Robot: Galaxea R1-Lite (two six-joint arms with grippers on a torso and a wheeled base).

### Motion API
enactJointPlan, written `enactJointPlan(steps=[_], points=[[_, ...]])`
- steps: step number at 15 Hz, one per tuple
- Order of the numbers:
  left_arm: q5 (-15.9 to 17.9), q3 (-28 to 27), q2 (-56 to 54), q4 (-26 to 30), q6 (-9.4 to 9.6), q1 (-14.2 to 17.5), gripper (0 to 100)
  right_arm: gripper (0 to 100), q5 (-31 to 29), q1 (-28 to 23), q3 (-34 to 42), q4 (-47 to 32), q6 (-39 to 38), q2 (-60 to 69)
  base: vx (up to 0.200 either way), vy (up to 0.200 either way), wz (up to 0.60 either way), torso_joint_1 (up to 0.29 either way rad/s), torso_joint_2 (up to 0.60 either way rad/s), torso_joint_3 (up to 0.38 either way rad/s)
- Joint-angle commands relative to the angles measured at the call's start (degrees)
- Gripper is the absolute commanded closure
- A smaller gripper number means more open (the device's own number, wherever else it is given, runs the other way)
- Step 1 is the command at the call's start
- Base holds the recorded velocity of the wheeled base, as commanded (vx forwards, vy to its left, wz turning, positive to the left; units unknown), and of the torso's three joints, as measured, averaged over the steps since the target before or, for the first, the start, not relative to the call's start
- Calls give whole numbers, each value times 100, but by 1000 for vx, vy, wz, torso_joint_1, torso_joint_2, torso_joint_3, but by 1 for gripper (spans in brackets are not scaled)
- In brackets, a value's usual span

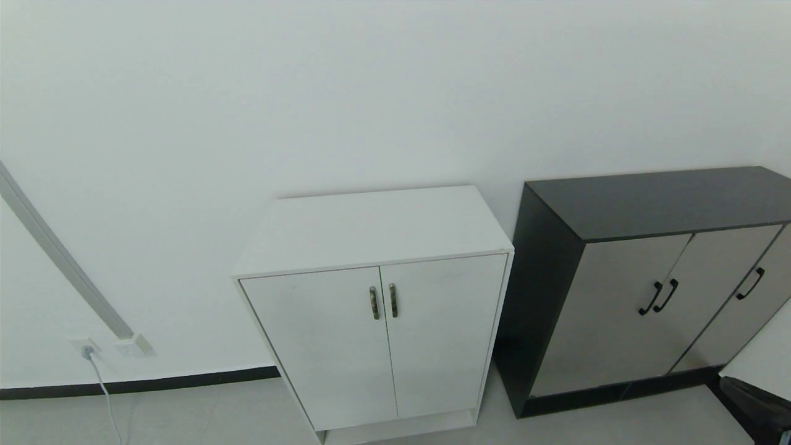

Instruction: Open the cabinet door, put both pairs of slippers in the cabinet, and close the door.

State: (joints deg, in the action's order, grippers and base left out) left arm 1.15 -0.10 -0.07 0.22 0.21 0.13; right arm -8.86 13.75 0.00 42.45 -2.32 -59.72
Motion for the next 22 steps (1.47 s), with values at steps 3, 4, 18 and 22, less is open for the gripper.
enactJointPlan(steps=[3, 4, 18, 22], points=[[8, 1, 7, -4, 6, 4, 100, 100, 517, 22, -9, -2083, 3, 2035, 0, 0, 0, 0, 0, 0], [0, 1, 7, -4, 6, 4, 100, 100, 561, 22, 0, -2513, 3, 2316, 0, 0, 0, 0, 0, 0], [0, 1, 7, -4, -3, 4, 100, 100, 790, -180, 0, -4236, 153, 4548, 0, 0, 0, 0, 0, 0], [0, 1, 7, 4, -3, 4, 100, 100, 790, -514, 0, -4245, 153, 5067, 0, 0, 0, 0, 0, 0]])
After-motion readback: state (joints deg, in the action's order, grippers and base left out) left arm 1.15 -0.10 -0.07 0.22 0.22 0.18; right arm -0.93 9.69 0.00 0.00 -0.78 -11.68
